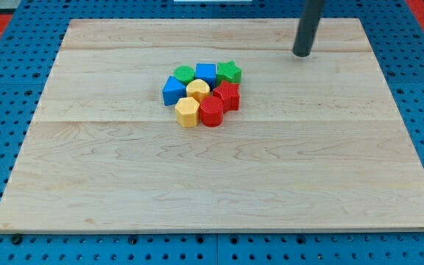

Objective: Slide the group of blocks left a bit

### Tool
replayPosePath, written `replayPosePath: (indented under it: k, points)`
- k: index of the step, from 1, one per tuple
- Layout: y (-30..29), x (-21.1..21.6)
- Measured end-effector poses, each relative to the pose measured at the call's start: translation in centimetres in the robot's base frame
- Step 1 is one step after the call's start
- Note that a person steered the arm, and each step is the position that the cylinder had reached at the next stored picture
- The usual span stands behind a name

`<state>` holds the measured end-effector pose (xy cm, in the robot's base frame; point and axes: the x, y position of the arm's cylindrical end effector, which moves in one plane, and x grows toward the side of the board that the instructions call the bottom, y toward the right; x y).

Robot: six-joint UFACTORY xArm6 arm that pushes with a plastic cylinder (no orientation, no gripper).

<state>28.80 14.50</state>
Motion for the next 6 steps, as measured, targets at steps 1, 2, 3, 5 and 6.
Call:
replayPosePath:
  k: [1,2,3,5,6]
  points:
    - [-0.7,3.8]
    - [-3.7,6.1]
    - [-9.9,5.4]
    - [-11.1,8.3]
    - [-12.2,10.6]
